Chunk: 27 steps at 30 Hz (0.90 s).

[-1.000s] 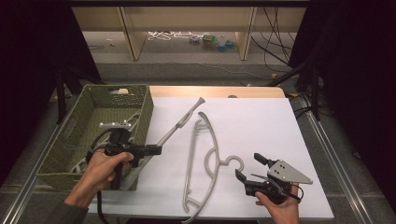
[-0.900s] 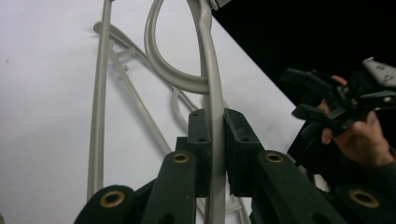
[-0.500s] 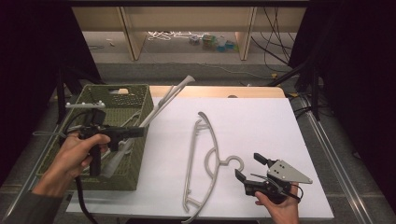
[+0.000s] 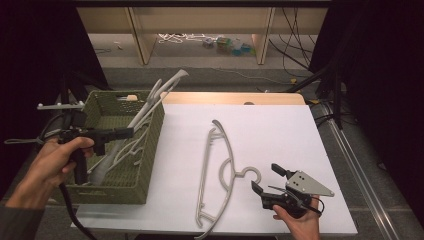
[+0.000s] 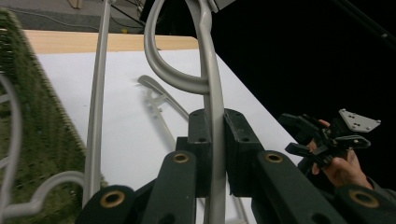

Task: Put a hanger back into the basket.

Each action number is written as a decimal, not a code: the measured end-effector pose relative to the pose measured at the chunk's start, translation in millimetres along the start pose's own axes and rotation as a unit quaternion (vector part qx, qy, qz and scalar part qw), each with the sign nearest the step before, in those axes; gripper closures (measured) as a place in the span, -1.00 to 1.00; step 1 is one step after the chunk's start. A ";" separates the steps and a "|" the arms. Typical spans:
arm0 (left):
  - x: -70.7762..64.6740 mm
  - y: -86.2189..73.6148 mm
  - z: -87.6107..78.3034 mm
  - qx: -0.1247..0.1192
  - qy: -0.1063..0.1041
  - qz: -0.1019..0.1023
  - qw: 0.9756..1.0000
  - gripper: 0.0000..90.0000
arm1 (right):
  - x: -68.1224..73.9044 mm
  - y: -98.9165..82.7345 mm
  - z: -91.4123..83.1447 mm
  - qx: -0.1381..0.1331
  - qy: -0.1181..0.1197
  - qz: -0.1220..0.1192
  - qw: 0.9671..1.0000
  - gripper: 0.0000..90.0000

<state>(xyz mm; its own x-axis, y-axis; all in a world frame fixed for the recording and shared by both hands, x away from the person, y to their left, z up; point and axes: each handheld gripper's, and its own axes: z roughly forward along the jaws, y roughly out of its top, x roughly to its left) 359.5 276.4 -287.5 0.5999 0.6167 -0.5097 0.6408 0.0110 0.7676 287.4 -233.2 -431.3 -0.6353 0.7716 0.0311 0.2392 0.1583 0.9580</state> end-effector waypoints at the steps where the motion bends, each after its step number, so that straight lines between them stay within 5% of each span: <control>1: 1.1 -0.2 -1.9 -0.004 0.003 -0.001 1.000 0.82 | 0.0 0.0 0.0 0.000 0.000 0.000 1.000 -0.65; 18: 47.2 -16.3 -46.6 -0.019 0.052 -0.018 0.998 0.82 | 0.3 0.2 1.0 0.002 0.004 0.001 1.000 -0.65; 27: 65.3 -26.1 -56.6 -0.003 0.066 -0.006 0.998 0.82 | 0.7 -0.5 3.0 -0.004 0.008 0.004 1.000 -0.65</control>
<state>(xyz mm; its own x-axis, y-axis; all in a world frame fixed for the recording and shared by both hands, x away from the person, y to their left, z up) 354.9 360.9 -318.8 0.5237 0.7150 -0.4632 0.6446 0.0230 0.7642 289.1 -230.9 -432.6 -0.6455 0.7626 0.0426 0.2376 0.1475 0.9601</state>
